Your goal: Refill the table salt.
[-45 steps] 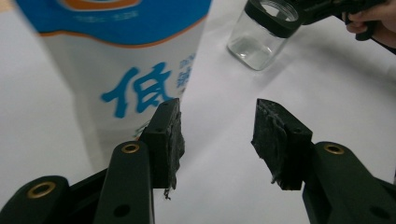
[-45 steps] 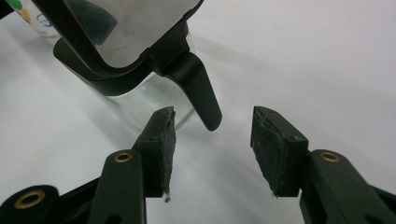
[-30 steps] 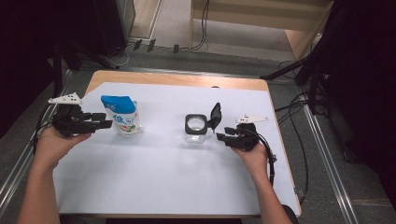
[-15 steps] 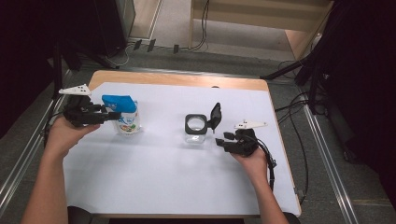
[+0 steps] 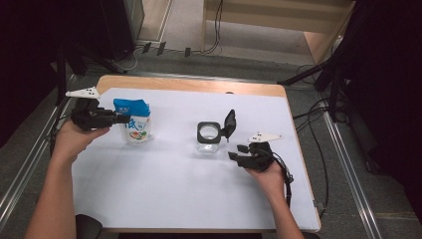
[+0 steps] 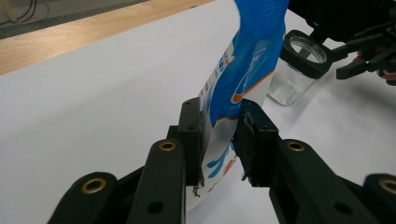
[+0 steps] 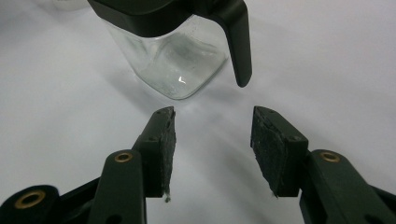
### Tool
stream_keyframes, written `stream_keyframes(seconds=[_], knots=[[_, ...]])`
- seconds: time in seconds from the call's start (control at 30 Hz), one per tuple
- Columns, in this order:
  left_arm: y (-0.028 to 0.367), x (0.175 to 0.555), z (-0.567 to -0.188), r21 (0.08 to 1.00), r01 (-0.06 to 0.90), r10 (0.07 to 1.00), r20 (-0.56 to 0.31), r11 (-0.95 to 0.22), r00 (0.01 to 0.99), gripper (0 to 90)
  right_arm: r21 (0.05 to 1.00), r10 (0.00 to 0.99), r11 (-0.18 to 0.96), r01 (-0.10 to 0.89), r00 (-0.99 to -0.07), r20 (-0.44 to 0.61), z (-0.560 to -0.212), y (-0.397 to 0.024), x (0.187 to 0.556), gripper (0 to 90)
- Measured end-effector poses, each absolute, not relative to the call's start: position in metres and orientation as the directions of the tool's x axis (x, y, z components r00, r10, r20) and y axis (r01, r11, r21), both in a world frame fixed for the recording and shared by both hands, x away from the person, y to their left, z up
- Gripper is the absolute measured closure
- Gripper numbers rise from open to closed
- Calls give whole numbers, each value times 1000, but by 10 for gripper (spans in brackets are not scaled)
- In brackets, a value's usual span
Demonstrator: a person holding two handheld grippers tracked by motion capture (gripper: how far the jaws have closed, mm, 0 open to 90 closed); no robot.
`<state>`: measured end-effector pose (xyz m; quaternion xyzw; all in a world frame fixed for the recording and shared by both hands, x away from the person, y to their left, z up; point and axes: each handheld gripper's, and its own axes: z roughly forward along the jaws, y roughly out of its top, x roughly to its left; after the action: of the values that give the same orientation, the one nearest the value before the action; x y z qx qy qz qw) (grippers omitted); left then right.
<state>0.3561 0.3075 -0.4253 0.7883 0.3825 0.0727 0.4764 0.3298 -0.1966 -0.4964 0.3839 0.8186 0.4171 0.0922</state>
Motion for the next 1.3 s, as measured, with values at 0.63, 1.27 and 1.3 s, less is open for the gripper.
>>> stream_keyframes(seconds=[0.63,1.27,1.3], knots=[[293,351,-415,795,550,671,-264,-255,693,900,770,664,366,522,-726,177,-493,-187,325,526],[246,336,-381,790,546,624,-284,-277,728,900,794,555,423,437,-817,154,-487,-143,308,538],[244,336,-379,789,544,620,-281,-285,733,900,796,547,422,434,-822,158,-486,-141,307,539]])
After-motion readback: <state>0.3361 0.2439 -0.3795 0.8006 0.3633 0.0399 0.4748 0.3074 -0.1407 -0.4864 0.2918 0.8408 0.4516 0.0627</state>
